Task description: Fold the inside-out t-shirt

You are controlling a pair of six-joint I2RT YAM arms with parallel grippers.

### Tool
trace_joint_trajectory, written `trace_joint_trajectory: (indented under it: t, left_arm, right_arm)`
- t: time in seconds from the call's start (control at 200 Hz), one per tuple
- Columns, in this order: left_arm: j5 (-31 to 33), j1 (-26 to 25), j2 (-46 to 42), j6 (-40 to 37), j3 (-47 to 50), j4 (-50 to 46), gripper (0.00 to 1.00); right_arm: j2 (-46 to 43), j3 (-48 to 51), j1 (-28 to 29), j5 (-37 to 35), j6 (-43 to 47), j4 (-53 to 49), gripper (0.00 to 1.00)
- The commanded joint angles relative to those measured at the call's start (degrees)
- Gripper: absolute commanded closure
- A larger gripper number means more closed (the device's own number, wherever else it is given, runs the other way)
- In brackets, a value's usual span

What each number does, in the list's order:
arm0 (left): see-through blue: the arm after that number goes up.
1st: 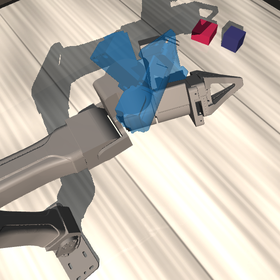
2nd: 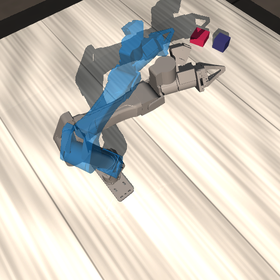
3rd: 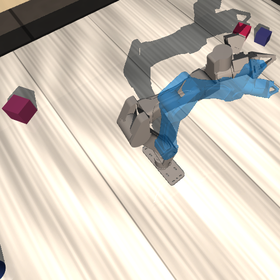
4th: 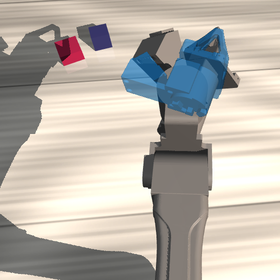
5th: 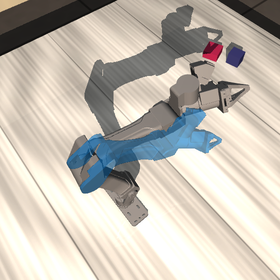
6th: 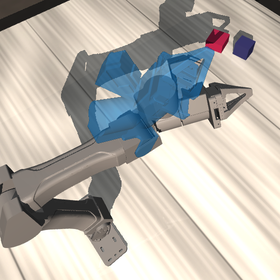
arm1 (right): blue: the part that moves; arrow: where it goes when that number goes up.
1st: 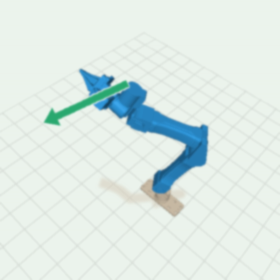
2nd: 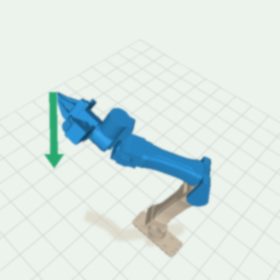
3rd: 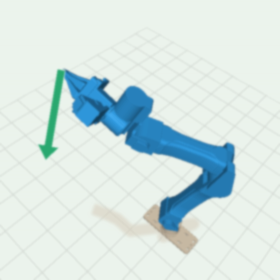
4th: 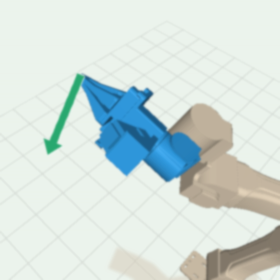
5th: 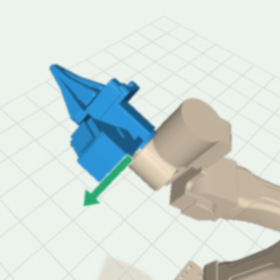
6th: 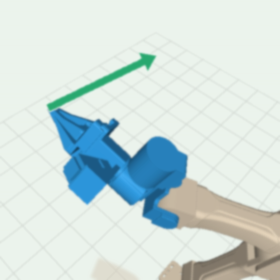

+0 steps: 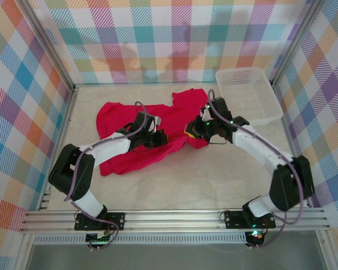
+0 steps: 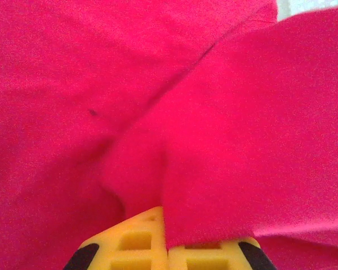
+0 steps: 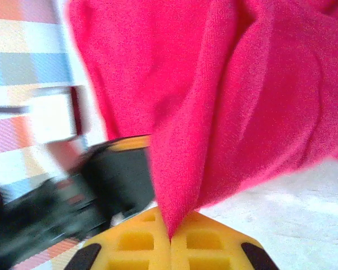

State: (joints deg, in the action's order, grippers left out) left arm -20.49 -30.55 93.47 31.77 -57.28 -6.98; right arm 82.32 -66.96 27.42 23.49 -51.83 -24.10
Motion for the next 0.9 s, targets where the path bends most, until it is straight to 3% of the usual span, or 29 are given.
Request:
trace_joint_trajectory:
  t: [0.0, 0.28, 0.33, 0.34, 0.37, 0.44, 0.72, 0.79, 0.85, 0.895]
  left_arm:
    - [-0.1, 0.8, -0.3, 0.1, -0.1, 0.5, 0.99]
    - [0.5, 0.8, -3.7, 0.3, 0.8, 0.0, 0.99]
    - [0.4, 0.7, -4.0, 0.5, 0.9, 0.2, 0.99]
    - [0.4, 0.7, -4.0, 0.5, 0.9, 0.3, 0.99]
    - [0.2, 0.7, -4.0, 0.6, 1.0, 0.5, 0.99]
    - [-0.2, 0.7, -3.7, 0.9, 1.0, 0.8, 0.99]
    - [-1.1, 0.5, -2.2, 1.4, 0.8, 1.9, 1.00]
    - [-1.2, 0.5, -2.0, 1.4, 0.7, 2.0, 1.00]
    - [-1.2, 0.5, -2.0, 1.4, 0.7, 1.8, 1.00]
    - [-1.2, 0.5, -2.0, 1.3, 0.7, 1.6, 1.00]
  right_arm:
    - [-4.2, -4.1, 0.1, 2.0, 1.1, -5.8, 1.00]
    - [1.0, -2.2, 0.1, 0.5, 2.8, -5.9, 1.00]
    - [2.1, -0.9, 0.1, -0.1, 3.1, -5.3, 0.89]
    - [2.5, -0.2, 0.1, -0.5, 3.3, -5.2, 0.81]
    - [3.1, 0.4, 0.1, -1.0, 3.8, -5.1, 0.75]
    - [4.1, 1.7, 0.1, -2.3, 4.3, -4.7, 0.71]
    - [5.9, 2.6, 0.1, -3.7, 5.8, -4.2, 0.73]
    - [6.1, 2.7, 0.1, -3.8, 5.9, -4.1, 0.84]
    - [5.8, 2.4, 0.1, -3.6, 5.7, -4.2, 1.00]
    - [5.1, 1.4, 0.1, -3.1, 5.5, -4.7, 1.00]
